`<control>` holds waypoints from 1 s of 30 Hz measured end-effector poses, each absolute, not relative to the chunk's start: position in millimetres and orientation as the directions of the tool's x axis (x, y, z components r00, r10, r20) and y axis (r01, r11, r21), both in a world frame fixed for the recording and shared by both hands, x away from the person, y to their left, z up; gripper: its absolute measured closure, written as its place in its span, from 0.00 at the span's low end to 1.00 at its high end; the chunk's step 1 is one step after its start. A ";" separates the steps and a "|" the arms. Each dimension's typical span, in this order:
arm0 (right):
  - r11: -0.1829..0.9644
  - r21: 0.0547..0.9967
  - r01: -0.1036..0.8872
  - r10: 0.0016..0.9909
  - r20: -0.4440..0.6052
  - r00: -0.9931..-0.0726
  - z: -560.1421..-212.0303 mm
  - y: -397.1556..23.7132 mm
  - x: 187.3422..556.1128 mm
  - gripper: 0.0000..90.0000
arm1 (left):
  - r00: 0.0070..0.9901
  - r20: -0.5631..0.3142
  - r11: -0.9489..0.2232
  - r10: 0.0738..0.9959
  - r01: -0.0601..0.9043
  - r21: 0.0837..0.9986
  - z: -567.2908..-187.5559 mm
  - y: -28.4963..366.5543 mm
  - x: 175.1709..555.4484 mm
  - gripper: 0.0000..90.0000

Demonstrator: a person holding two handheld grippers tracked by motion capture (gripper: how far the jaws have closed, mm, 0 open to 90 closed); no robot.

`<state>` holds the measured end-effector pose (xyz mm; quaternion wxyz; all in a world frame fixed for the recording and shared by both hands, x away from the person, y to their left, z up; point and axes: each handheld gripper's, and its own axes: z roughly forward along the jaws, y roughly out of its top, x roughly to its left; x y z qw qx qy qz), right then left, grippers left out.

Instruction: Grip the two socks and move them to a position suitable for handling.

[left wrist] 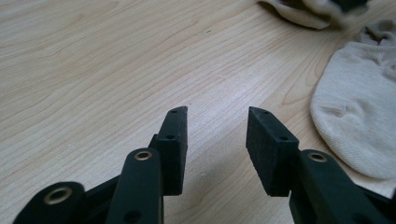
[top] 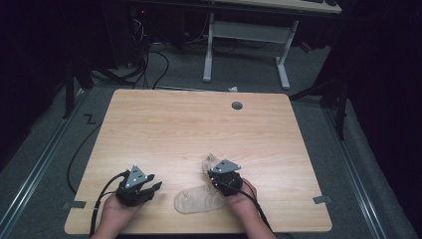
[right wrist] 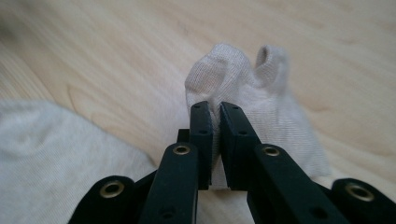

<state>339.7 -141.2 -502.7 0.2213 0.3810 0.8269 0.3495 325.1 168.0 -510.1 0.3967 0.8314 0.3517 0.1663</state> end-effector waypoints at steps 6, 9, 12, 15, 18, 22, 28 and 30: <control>0.374 0.809 0.454 0.811 -0.048 -0.583 -478.8 -152.8 339.3 0.93 | 0.698 0.000 -0.441 0.716 0.452 0.776 -510.7 166.5 325.5 0.65; 0.343 0.817 0.464 0.822 -0.022 -0.569 -474.5 -157.4 343.3 0.93 | 0.700 -0.001 -0.443 0.714 0.453 0.774 -510.4 166.3 325.0 0.65; 0.323 0.814 0.482 0.833 -0.004 -0.553 -474.1 -162.7 349.7 0.93 | 0.700 0.000 -0.443 0.714 0.451 0.775 -510.0 166.6 324.8 0.65; 0.283 0.811 0.511 0.856 0.027 -0.516 -476.1 -173.0 358.9 0.93 | 0.699 -0.001 -0.441 0.715 0.452 0.775 -510.2 167.2 325.1 0.65; 0.239 0.805 0.542 0.880 0.056 -0.471 -479.3 -188.9 369.0 0.93 | 0.701 0.000 -0.444 0.714 0.452 0.774 -510.4 167.0 325.0 0.65; 0.186 0.787 0.589 0.912 0.085 -0.401 -486.2 -215.2 383.4 0.93 | 0.700 0.000 -0.444 0.714 0.452 0.774 -510.9 166.9 325.8 0.65; 0.161 0.761 0.629 0.932 0.092 -0.351 -500.0 -236.9 392.2 0.92 | 0.700 0.001 -0.446 0.714 0.454 0.771 -511.1 166.7 326.1 0.65; 0.150 0.753 0.641 0.942 0.087 -0.323 -506.6 -246.2 392.9 0.86 | 0.700 0.001 -0.446 0.714 0.454 0.771 -511.5 166.4 326.1 0.65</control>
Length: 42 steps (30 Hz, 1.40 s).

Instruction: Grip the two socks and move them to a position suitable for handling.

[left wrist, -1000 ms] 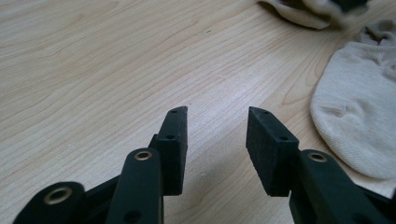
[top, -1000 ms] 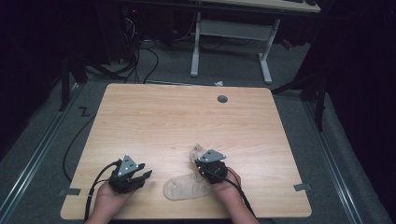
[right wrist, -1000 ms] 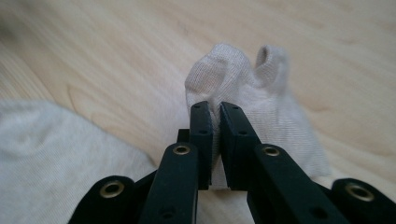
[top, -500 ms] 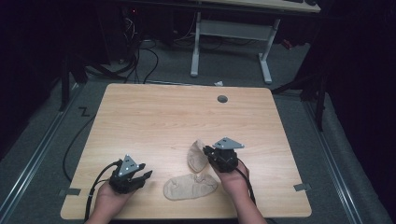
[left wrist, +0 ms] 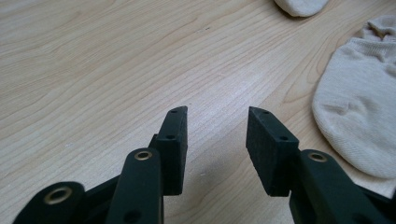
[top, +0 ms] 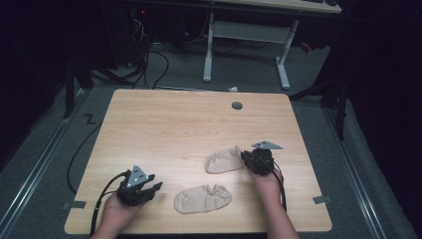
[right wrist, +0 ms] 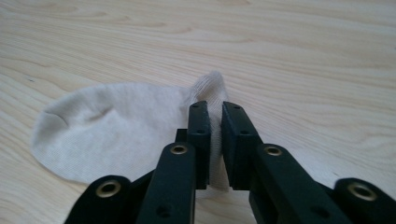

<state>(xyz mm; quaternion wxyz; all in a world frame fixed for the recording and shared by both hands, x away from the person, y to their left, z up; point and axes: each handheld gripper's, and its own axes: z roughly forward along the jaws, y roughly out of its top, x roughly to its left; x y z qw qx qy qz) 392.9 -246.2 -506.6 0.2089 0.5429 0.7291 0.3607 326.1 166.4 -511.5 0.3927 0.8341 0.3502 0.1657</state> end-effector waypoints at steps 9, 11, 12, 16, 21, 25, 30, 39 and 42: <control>0.223 0.787 0.575 0.941 -0.020 -0.338 -496.9 -249.1 381.1 0.93 | 0.701 0.000 -0.448 0.714 0.457 0.769 -512.5 165.3 326.8 0.65; 0.233 0.779 0.582 0.940 -0.027 -0.341 -499.5 -248.5 383.1 0.94 | 0.701 0.000 -0.449 0.713 0.456 0.769 -512.7 164.9 326.8 0.65; 0.236 0.764 0.600 0.942 -0.028 -0.335 -504.4 -249.0 387.1 0.95 | 0.702 0.001 -0.449 0.712 0.455 0.769 -512.5 164.7 326.6 0.65; 0.253 0.725 0.641 0.943 -0.036 -0.332 -518.6 -250.7 396.9 0.97 | 0.702 0.003 -0.449 0.713 0.453 0.770 -512.5 165.0 326.7 0.65; 0.322 0.705 0.632 0.913 -0.054 -0.405 -524.6 -234.3 392.8 0.98 | 0.700 -0.001 -0.447 0.714 0.456 0.770 -513.3 164.8 327.8 0.66; 0.358 0.708 0.609 0.885 -0.051 -0.462 -525.5 -215.8 385.0 0.99 | 0.701 0.001 -0.447 0.713 0.454 0.771 -512.5 164.3 327.3 0.66; 0.412 0.708 0.573 0.845 -0.060 -0.532 -526.1 -190.4 375.9 0.99 | 0.703 0.003 -0.449 0.711 0.451 0.771 -512.3 163.5 327.3 0.66; 0.469 0.705 0.532 0.800 -0.084 -0.594 -526.2 -167.5 367.8 0.98 | 0.705 0.005 -0.451 0.709 0.448 0.772 -513.4 161.4 328.2 0.65; 0.452 0.717 0.531 0.807 -0.075 -0.586 -521.2 -170.0 365.8 0.94 | 0.707 -0.005 -0.442 0.707 0.447 0.778 -513.4 157.7 331.2 0.64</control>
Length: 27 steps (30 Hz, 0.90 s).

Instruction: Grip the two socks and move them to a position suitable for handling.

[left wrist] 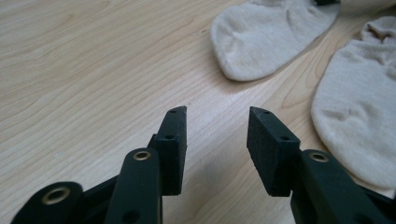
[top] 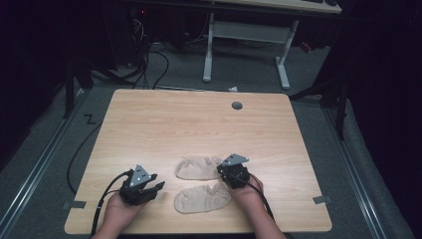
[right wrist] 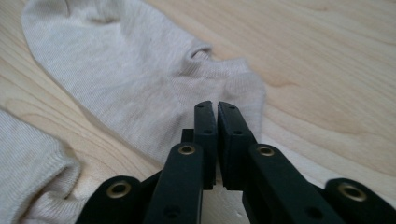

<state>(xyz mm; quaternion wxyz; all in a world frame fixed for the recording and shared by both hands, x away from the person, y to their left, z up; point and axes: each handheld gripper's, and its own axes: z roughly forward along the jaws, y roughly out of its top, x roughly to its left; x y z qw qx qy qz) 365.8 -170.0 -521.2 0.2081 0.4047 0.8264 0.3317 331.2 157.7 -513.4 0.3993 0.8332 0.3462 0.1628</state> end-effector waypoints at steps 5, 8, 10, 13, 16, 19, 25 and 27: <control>0.409 0.754 0.513 0.828 -0.070 -0.557 -510.2 -180.4 360.0 0.88 | 0.715 -0.008 -0.443 0.699 0.443 0.779 -516.2 144.5 336.3 0.62; 0.407 0.749 0.523 0.837 -0.077 -0.542 -512.2 -183.0 361.4 0.83 | 0.709 0.009 -0.444 0.705 0.431 0.786 -516.6 134.9 341.6 0.60; 0.384 0.751 0.537 0.845 -0.051 -0.532 -512.7 -186.0 364.4 0.81 | 0.699 0.000 -0.426 0.715 0.436 0.793 -515.6 129.8 347.2 0.58; 0.354 0.763 0.541 0.852 -0.024 -0.523 -511.7 -188.9 366.1 0.82 | 0.682 -0.023 -0.396 0.731 0.453 0.799 -514.9 123.0 357.6 0.58; 0.334 0.761 0.557 0.859 -0.002 -0.511 -512.7 -189.6 368.2 0.85 | 0.668 -0.032 -0.387 0.744 0.469 0.794 -515.9 114.4 369.9 0.60; 0.328 0.751 0.573 0.859 0.015 -0.512 -515.7 -189.1 371.5 0.83 | 0.667 -0.046 -0.389 0.744 0.487 0.782 -520.3 105.1 380.2 0.63; 0.357 0.720 0.595 0.851 0.013 -0.525 -525.0 -185.0 377.5 0.83 | 0.656 -0.060 -0.393 0.752 0.520 0.759 -533.0 95.5 387.0 0.71; 0.354 0.720 0.597 0.850 0.018 -0.526 -526.0 -185.4 378.7 0.83 | 0.654 -0.063 -0.387 0.754 0.519 0.762 -532.6 94.9 386.9 0.77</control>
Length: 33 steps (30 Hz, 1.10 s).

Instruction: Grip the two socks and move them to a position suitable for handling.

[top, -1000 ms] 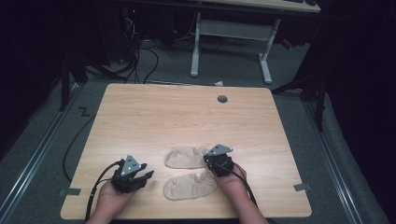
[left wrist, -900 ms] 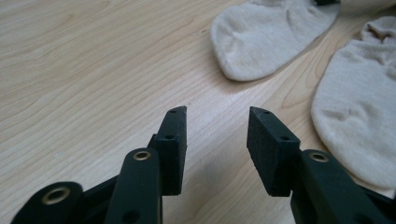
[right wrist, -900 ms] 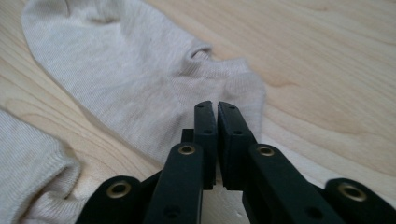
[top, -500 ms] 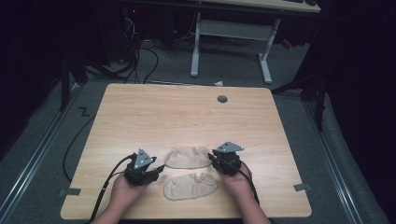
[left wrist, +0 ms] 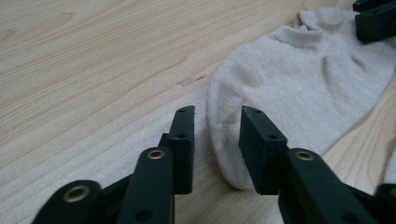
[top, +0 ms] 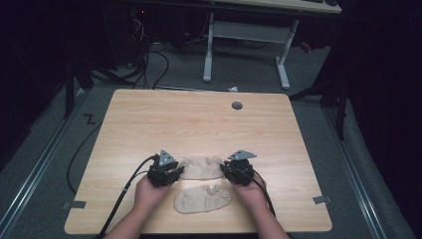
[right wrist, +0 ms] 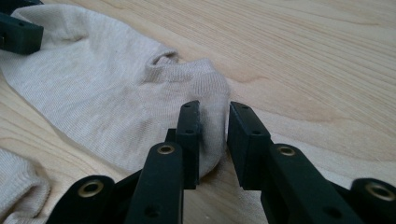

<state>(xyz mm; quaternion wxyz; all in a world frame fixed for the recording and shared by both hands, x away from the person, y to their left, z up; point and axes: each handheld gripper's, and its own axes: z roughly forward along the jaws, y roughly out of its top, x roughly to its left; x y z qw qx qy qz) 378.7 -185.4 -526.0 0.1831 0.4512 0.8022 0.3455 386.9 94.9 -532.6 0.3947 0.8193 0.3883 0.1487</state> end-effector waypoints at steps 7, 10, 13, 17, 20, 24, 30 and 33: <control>0.369 0.712 0.597 0.835 0.027 -0.549 -526.5 -181.9 377.6 0.95 | 0.652 -0.038 -0.392 0.757 0.500 0.773 -531.7 92.4 383.3 0.96; 0.375 0.735 0.565 0.833 0.001 -0.554 -522.5 -180.0 374.1 0.95 | 0.654 -0.030 -0.386 0.756 0.482 0.786 -526.9 92.2 379.4 0.96; 0.369 0.760 0.535 0.831 -0.013 -0.555 -516.4 -181.2 371.1 0.95 | 0.650 -0.031 -0.370 0.759 0.470 0.801 -521.2 92.6 375.5 0.96; 0.360 0.777 0.516 0.833 -0.019 -0.553 -511.7 -181.9 367.9 0.95 | 0.652 -0.030 -0.365 0.757 0.462 0.808 -517.5 92.4 371.7 0.96; 0.358 0.776 0.520 0.830 -0.010 -0.557 -510.4 -183.0 367.1 0.95 | 0.661 -0.025 -0.372 0.750 0.454 0.809 -515.8 93.1 368.1 0.96; 0.368 0.781 0.504 0.822 -0.019 -0.569 -507.3 -183.1 363.2 0.95 | 0.667 -0.025 -0.372 0.744 0.445 0.815 -512.9 95.7 362.7 0.96; 0.393 0.786 0.478 0.809 -0.048 -0.586 -502.7 -181.2 354.1 0.95 | 0.677 -0.023 -0.394 0.735 0.455 0.799 -507.2 100.2 353.9 0.96; 0.395 0.786 0.475 0.805 -0.047 -0.592 -502.3 -181.1 350.9 0.95 | 0.685 -0.023 -0.397 0.728 0.449 0.801 -504.6 102.7 348.1 0.96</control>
